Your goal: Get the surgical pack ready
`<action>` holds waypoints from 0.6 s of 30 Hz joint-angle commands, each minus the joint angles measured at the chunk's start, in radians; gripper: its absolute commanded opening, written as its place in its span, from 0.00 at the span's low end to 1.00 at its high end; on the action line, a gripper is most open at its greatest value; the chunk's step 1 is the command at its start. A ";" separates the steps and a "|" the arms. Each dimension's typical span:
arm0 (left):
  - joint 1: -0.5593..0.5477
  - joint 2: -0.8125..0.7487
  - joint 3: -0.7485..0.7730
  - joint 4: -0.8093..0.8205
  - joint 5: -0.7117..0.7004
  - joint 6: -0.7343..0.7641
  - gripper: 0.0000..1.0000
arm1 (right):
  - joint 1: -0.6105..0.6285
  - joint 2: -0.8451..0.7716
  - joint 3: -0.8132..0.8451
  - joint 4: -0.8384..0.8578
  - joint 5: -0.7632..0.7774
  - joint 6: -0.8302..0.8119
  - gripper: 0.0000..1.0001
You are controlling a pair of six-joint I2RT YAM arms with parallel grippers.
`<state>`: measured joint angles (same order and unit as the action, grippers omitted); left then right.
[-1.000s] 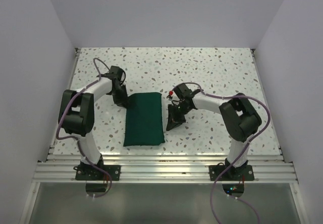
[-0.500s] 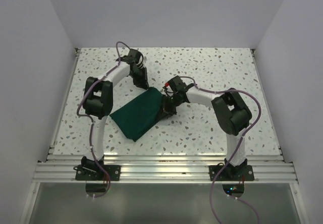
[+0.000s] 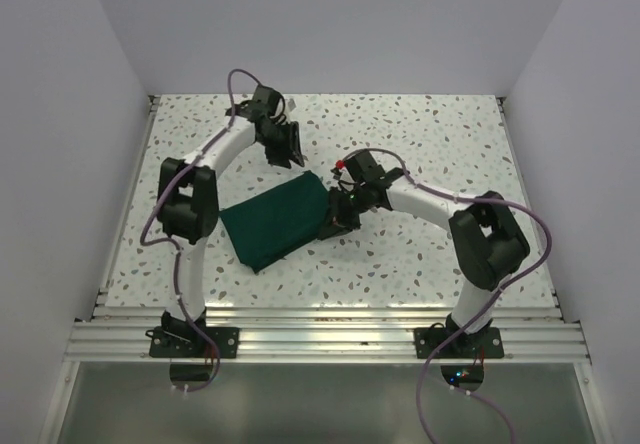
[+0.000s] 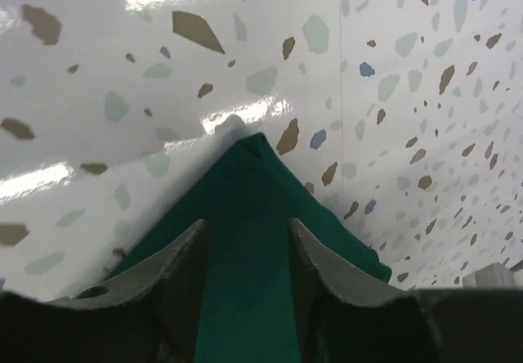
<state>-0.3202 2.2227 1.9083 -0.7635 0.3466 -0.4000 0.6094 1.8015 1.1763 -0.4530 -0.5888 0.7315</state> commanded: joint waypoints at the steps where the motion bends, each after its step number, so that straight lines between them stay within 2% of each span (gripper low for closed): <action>1: 0.020 -0.239 -0.099 0.001 -0.081 0.041 0.48 | 0.000 -0.057 0.020 0.022 -0.048 -0.052 0.11; 3: 0.021 -0.346 -0.170 0.015 -0.074 0.043 0.48 | -0.003 -0.030 0.066 0.037 -0.058 -0.052 0.11; 6: 0.020 -0.487 -0.348 0.064 -0.009 0.027 0.43 | -0.020 0.037 0.133 0.085 -0.106 -0.037 0.11; 7: 0.020 -0.552 -0.444 0.093 0.012 0.017 0.36 | -0.025 0.061 0.146 0.105 -0.139 -0.026 0.11; 9: 0.012 -0.615 -0.555 0.145 0.089 -0.020 0.29 | -0.042 0.125 0.187 0.137 -0.167 -0.006 0.11; 10: 0.006 -0.668 -0.657 0.208 0.103 -0.036 0.24 | -0.048 0.143 0.197 0.145 -0.192 -0.001 0.11; 13: -0.037 -0.712 -0.803 0.304 0.170 -0.083 0.18 | -0.076 0.200 0.204 0.178 -0.239 0.008 0.11; 18: -0.054 -0.681 -0.897 0.366 0.198 -0.082 0.15 | -0.109 0.226 0.155 0.188 -0.266 -0.024 0.11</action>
<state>-0.3725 1.5318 1.0386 -0.5144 0.4843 -0.4629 0.5148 2.0365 1.3468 -0.2981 -0.7895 0.7231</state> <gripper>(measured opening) 0.153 0.112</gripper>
